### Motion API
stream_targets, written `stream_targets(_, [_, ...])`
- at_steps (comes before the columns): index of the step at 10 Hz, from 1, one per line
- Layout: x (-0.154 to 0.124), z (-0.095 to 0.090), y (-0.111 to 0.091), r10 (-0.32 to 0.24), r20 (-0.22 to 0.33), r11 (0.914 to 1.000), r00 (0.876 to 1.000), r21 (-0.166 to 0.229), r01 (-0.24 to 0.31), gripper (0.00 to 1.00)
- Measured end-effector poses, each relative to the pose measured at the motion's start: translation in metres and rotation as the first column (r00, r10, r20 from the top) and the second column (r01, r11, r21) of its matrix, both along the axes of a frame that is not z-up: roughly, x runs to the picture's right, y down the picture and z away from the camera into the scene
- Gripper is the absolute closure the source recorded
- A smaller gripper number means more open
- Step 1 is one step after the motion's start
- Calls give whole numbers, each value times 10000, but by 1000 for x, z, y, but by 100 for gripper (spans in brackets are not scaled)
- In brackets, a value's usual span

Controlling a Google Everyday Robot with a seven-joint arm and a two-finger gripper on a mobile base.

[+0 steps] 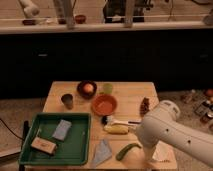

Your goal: Place pepper in red bowl

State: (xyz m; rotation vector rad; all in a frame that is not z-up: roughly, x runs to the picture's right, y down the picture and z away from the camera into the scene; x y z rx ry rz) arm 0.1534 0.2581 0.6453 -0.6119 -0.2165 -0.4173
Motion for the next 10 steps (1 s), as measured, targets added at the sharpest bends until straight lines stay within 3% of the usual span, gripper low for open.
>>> stream_targets(3, [-15,16,23,-90,361,9997,9993,-238,98,20])
stream_targets(10, [-40,52,49,-283,968,9984,9949,-459,329,20])
